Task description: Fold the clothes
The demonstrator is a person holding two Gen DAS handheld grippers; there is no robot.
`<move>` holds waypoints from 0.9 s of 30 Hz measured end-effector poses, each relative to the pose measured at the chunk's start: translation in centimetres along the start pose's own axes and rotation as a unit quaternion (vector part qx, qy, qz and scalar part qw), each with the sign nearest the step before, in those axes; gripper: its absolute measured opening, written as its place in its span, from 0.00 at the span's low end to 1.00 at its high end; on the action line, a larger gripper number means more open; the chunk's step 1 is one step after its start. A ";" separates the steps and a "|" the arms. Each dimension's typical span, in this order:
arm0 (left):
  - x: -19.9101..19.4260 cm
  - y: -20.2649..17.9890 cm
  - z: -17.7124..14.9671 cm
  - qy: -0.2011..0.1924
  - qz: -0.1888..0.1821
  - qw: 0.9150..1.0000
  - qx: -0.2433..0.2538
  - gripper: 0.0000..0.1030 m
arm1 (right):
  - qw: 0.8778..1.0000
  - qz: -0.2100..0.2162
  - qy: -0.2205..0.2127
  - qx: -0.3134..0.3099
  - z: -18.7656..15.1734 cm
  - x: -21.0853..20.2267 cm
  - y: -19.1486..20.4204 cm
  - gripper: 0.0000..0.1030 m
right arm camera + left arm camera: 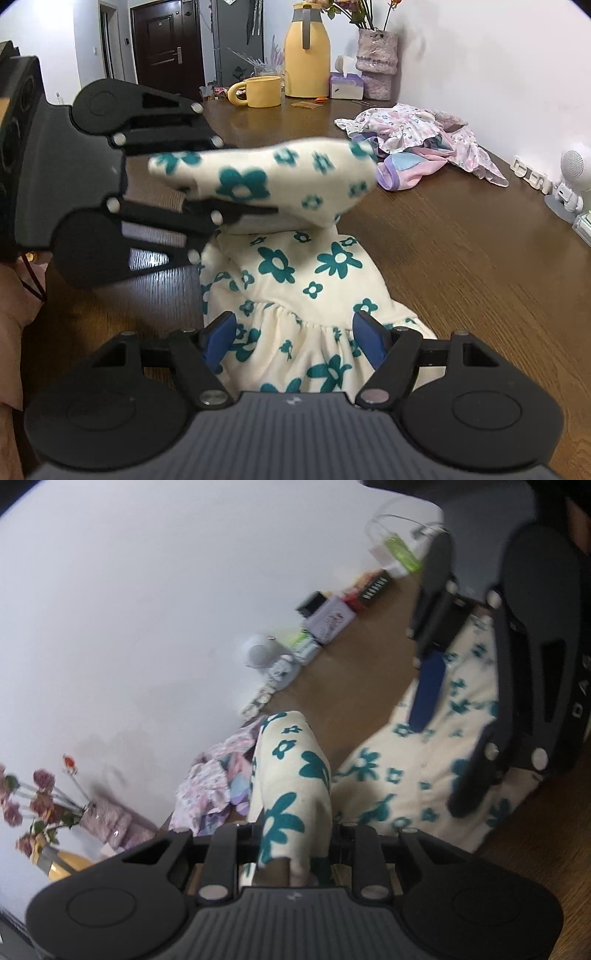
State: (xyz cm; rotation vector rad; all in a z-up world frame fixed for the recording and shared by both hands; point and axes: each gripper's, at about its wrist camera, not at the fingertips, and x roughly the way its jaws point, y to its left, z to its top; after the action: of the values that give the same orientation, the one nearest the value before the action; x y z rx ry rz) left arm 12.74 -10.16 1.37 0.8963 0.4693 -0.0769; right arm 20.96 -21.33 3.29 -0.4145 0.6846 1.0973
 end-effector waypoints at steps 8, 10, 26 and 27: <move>0.4 -2.1 0.0 0.007 -0.016 0.999 0.035 0.22 | 1.000 -0.007 -0.009 0.011 -1.2 -1.3 -0.4 0.69; 0.5 -2.6 0.0 0.008 -0.015 0.999 0.048 0.23 | 1.000 -0.008 -0.011 0.013 -1.5 -1.3 -0.5 0.69; -0.8 -3.5 0.6 -0.001 -0.018 0.998 0.066 0.51 | 0.992 0.020 -0.115 0.055 2.3 -4.0 -2.5 0.68; -1.1 -3.3 0.6 -0.004 -0.021 0.998 0.065 0.56 | 0.993 0.024 -0.111 0.044 2.9 -3.5 -2.3 0.68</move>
State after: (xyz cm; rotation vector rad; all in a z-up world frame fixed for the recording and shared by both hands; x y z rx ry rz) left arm 11.14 -12.85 -0.27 1.0140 0.4786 -0.1504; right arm 22.91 -22.77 7.78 -0.1977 0.5465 1.1340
